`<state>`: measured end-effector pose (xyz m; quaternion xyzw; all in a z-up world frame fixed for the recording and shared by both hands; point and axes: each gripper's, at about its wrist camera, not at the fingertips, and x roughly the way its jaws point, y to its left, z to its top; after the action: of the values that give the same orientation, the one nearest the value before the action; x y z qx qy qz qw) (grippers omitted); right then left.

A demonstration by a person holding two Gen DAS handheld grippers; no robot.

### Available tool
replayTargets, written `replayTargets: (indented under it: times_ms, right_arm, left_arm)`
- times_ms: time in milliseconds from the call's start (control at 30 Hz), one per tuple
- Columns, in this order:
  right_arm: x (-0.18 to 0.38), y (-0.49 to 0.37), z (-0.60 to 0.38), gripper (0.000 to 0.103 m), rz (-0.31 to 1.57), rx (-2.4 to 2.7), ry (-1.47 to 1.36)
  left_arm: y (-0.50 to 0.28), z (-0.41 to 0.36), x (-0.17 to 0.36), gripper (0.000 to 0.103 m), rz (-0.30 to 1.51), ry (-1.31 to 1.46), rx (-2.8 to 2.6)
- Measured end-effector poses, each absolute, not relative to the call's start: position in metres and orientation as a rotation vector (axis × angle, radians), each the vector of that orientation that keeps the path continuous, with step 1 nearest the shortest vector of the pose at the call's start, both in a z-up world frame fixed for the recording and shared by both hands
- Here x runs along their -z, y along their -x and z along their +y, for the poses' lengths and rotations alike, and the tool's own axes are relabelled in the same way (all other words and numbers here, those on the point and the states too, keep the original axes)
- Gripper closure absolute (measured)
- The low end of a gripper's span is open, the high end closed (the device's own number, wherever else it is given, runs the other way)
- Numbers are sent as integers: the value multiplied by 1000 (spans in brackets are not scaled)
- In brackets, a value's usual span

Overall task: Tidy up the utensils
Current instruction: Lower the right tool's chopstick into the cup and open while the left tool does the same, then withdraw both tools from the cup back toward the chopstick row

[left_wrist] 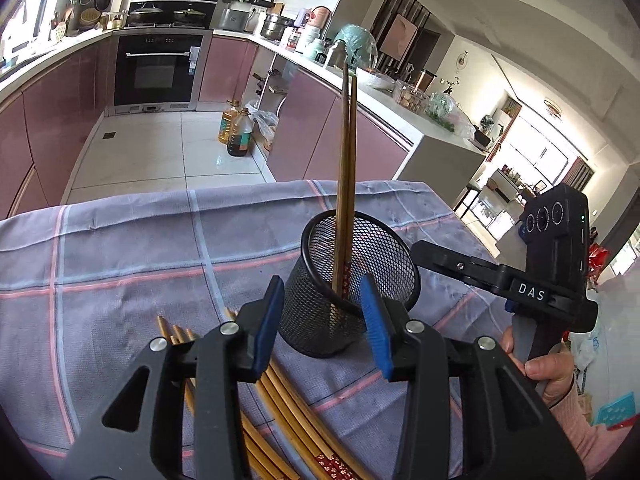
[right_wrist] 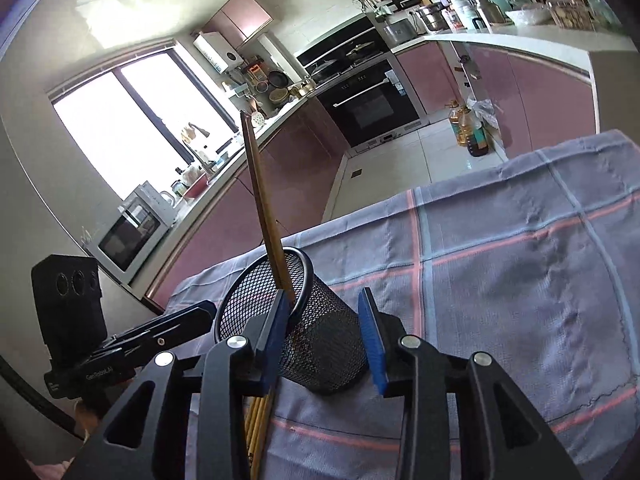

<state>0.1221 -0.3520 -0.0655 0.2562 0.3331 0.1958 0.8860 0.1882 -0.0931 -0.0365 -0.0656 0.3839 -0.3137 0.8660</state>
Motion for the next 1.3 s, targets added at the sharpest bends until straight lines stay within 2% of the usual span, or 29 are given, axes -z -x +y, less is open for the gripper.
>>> replayTargets:
  times_ms: [267, 367, 500, 667, 767, 1000, 1167, 1300]
  right_arm:
    - [75, -133, -324, 68, 744, -500, -577]
    - [75, -134, -320, 68, 749, -510, -591]
    - [73, -132, -319, 68, 755, -519, -586]
    - [64, -120, -318, 66, 736, -478, -517]
    - [57, -103, -315, 59, 717, -450, -442]
    - [63, -66, -284, 59, 756, -475, -263]
    - [85, -62, -244, 60, 839, -506, -143]
    - [101, -66, -226, 69, 887, -485, -96]
  left_arm:
    - [-194, -97, 50, 64, 847, 199, 718]
    - [-194, -98, 52, 60, 848, 207, 717]
    - [-194, -96, 52, 60, 850, 223, 720]
    - [-183, -85, 48, 60, 813, 195, 650]
    - [-168, -70, 44, 59, 770, 150, 588]
    - [-133, -31, 59, 54, 780, 55, 432]
    - [-119, -23, 90, 54, 859, 18, 415]
    - [-115, -26, 108, 55, 909, 7, 415]
